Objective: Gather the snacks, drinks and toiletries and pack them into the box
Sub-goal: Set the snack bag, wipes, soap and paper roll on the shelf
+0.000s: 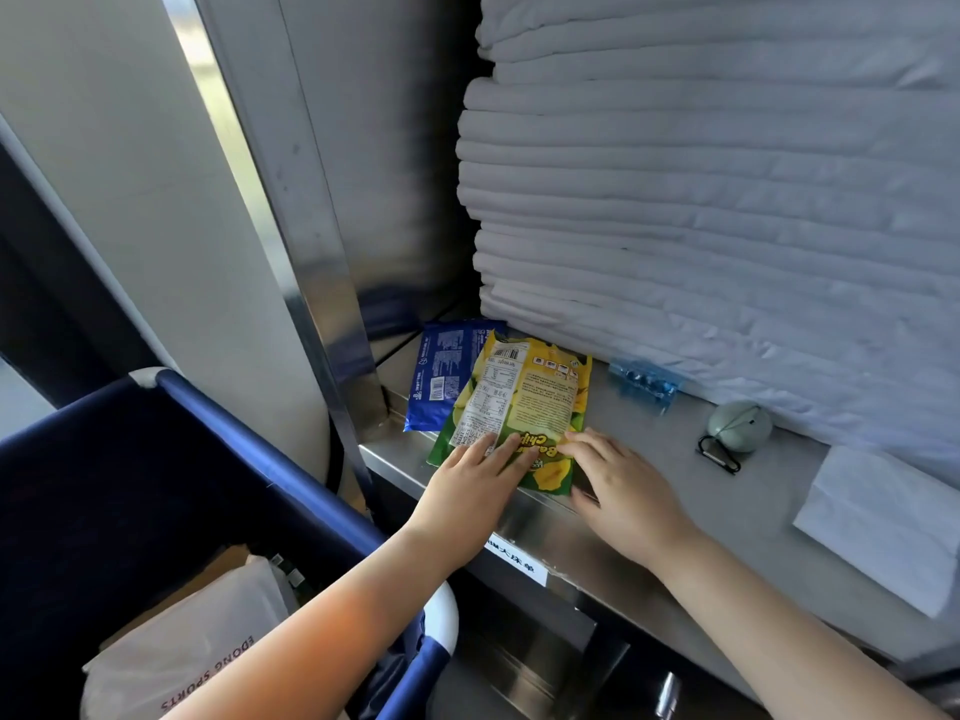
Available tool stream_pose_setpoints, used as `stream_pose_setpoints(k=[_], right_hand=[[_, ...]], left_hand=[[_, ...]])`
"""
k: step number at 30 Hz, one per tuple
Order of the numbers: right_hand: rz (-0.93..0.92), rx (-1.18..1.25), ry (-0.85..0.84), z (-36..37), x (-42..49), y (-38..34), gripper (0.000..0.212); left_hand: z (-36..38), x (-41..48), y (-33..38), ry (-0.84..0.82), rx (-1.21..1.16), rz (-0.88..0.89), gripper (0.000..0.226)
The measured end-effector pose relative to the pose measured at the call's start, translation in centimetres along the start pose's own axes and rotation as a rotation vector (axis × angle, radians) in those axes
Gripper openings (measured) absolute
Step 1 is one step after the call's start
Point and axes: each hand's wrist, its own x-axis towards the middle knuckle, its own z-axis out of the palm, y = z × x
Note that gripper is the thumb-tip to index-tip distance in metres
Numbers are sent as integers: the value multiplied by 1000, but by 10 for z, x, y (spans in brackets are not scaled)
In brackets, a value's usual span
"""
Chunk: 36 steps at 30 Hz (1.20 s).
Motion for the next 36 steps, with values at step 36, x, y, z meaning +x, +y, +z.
stream_pose_setpoints(k=[36], right_hand=[[-154,203,832,-63,-1,8,19]], left_hand=[[-70,3,30,690,-179,327,49]])
